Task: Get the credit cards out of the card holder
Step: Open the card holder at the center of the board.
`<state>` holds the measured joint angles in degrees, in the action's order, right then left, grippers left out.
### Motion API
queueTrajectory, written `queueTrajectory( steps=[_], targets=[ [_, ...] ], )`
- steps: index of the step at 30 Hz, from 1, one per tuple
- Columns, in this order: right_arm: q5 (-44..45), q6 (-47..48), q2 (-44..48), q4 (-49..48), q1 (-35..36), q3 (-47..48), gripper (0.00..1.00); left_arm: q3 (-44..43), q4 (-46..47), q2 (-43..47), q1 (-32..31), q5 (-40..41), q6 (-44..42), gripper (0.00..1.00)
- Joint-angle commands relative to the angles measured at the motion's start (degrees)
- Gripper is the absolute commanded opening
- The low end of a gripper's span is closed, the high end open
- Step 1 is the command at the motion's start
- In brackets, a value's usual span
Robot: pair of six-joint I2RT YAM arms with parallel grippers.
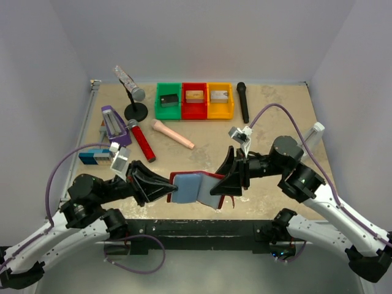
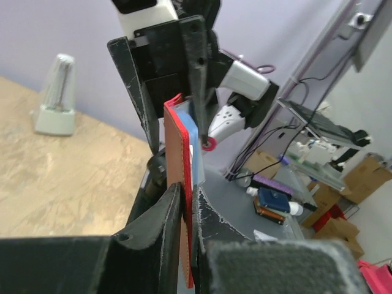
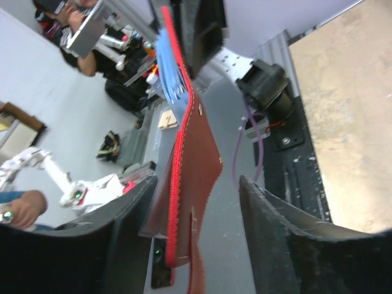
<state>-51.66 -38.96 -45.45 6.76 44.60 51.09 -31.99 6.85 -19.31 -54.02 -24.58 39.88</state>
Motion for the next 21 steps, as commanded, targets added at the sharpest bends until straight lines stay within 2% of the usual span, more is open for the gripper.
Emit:
queueTrajectory(
  steps=[1,7,13,16,20,21],
  targets=[
    [4.45,-0.32,-0.25,-1.05,-0.48,1.38,0.64,-14.47,-17.8,-7.3,0.05,5.5,-4.45,0.0],
    [8.76,-3.49,-1.92,-4.65,-0.65,0.24,0.78,-26.27,-34.17,-17.33,-0.03,15.33,-5.25,0.0],
    [16.14,-6.3,-3.67,-5.36,-0.74,-1.26,0.79,-32.25,-43.49,-23.05,-0.38,22.02,-3.84,0.0],
    [17.56,-7.01,-6.57,-3.43,-1.0,-0.64,0.68,-33.75,-44.91,-24.1,-0.47,23.26,-3.58,0.0],
    [18.52,-8.23,-9.12,-3.51,-1.01,-0.9,0.38,-36.03,-46.75,-25.51,-0.56,23.87,-3.93,0.0],
    [18.79,-8.41,-9.65,-3.43,-1.01,-1.08,0.34,-36.39,-46.84,-25.77,-0.56,23.7,-4.02,0.0]
  ],
)
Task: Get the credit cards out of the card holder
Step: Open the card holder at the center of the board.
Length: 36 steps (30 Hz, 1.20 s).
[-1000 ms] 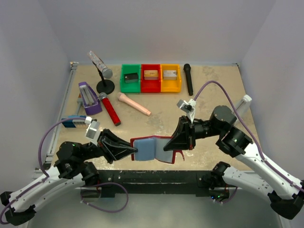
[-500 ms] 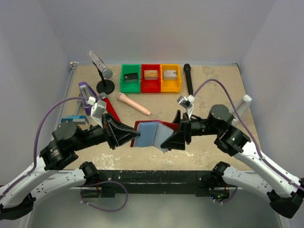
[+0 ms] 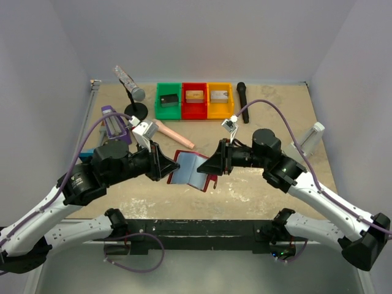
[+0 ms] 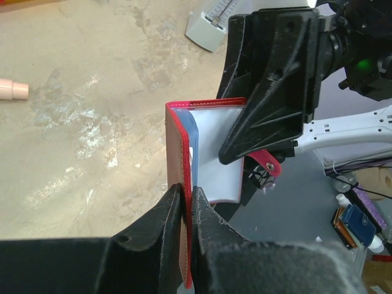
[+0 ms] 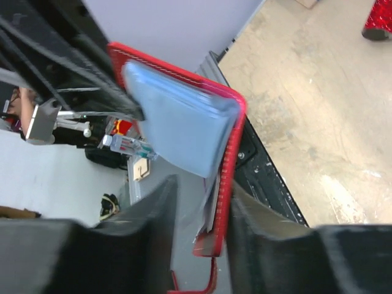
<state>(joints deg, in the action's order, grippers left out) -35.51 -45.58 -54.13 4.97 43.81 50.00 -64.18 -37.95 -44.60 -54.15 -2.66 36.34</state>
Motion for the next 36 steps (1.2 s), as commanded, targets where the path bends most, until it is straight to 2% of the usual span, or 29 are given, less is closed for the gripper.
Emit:
queueTrajectory(
  steps=[1,9,14,24,36],
  targets=[
    [2.64,-1.96,-1.24,-1.89,-0.31,-0.25,0.28,-4.46,-1.95,-0.66,-0.43,1.43,-0.48,0.0],
    [2.02,-2.58,-1.86,-3.56,-0.66,-1.66,0.0,-4.9,-0.81,-1.19,-0.43,-0.68,-0.39,0.0],
    [1.41,-2.67,-1.51,-3.83,-0.92,-2.1,0.0,-4.46,0.33,-1.37,-0.43,-1.83,-0.39,0.0],
    [0.79,-2.84,-1.51,-4.71,-1.54,-2.8,0.0,-3.67,1.92,-0.49,-0.43,-3.32,-0.48,0.14],
    [0.0,-3.46,-2.03,-6.38,-2.15,-3.42,0.0,-3.49,2.27,-0.05,-0.43,-3.76,-0.83,0.15]
  ],
)
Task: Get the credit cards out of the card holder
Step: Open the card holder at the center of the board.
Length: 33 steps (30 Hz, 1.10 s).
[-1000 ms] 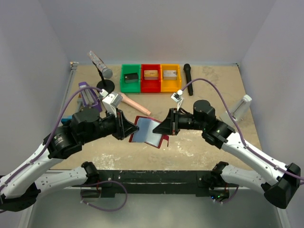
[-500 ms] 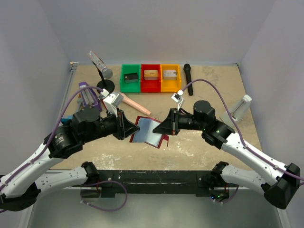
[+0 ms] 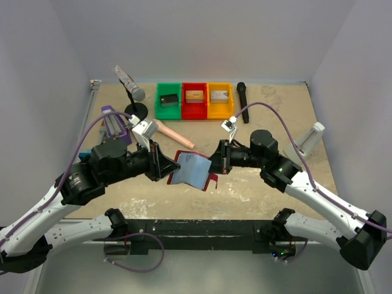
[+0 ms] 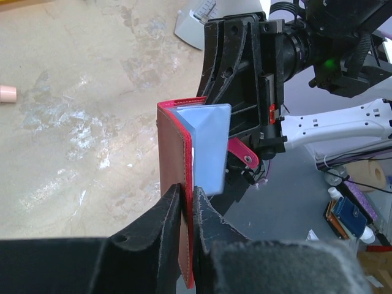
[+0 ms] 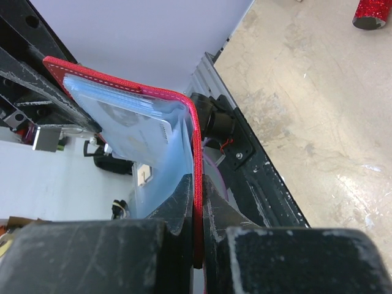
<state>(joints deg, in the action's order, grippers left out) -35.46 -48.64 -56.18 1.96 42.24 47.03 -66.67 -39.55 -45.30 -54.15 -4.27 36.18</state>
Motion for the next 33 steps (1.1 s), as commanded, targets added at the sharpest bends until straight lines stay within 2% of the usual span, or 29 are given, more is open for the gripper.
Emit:
queueTrajectory(
  steps=[1,5,8,15,18,21,25,29,33],
  targets=[
    [-0.13,-0.4,0.02,-3.36,-0.49,-0.36,0.0,-0.91,3.78,0.56,-0.43,-2.14,-0.85,0.14],
    [-0.22,-0.4,0.2,-3.36,-0.58,-0.44,0.0,-0.56,4.13,0.74,-0.43,-2.14,-0.68,0.12],
    [-0.22,-0.14,0.37,-3.28,-0.49,-0.53,0.0,-0.3,4.04,0.91,-0.43,-1.88,-0.85,0.0],
    [0.13,0.48,1.34,-2.13,-0.67,-0.97,0.01,1.02,3.96,1.88,-0.43,0.49,-0.15,0.0],
    [0.22,0.65,2.13,-2.13,-0.93,-1.06,0.05,1.81,4.39,2.49,-0.52,0.67,0.11,0.0],
    [0.57,1.09,3.01,0.24,-1.11,-1.15,0.12,3.39,5.18,3.63,-0.43,1.28,0.64,0.0],
    [1.18,2.67,4.59,2.96,-1.28,-1.06,0.32,8.47,8.78,6.88,-0.34,3.04,1.78,0.0],
    [2.33,4.34,6.0,6.12,-1.37,-2.02,0.46,14.8,14.31,10.31,-0.34,4.01,3.89,0.0],
    [3.73,5.49,7.05,8.67,-1.54,-3.34,0.52,19.56,17.31,11.2,-0.25,4.01,6.88,0.0]
  ],
)
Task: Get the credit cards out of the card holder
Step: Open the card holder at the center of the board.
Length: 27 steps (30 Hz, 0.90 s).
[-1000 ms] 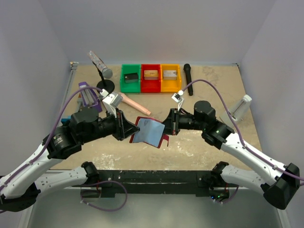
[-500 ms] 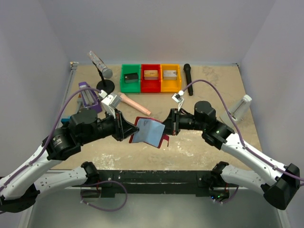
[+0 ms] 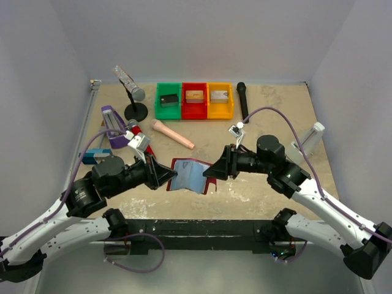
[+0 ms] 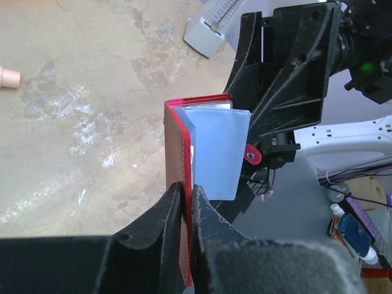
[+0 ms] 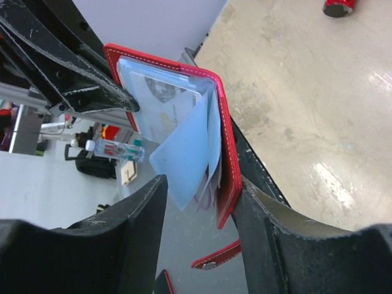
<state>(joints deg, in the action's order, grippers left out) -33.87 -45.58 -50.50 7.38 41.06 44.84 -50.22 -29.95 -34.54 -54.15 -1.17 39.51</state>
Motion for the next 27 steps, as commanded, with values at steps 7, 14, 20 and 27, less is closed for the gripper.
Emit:
queueTrajectory(
  steps=[7,14,20,27],
  targets=[
    [1.88,3.31,2.6,3.88,-0.72,-2.83,0.62,6.27,11.05,0.62,-0.25,-0.41,4.88,0.0],
    [-0.58,4.18,2.25,3.17,-0.8,-2.57,0.52,8.29,14.31,1.94,-0.25,-1.11,5.67,0.0],
    [-2.08,4.71,0.41,3.61,-0.72,-2.21,0.28,12.06,17.56,2.99,-0.25,-1.38,7.42,0.0],
    [-2.87,4.98,-1.7,3.61,-0.72,-1.77,0.0,15.67,19.14,5.1,-0.17,-0.42,8.57,0.0]
  ],
)
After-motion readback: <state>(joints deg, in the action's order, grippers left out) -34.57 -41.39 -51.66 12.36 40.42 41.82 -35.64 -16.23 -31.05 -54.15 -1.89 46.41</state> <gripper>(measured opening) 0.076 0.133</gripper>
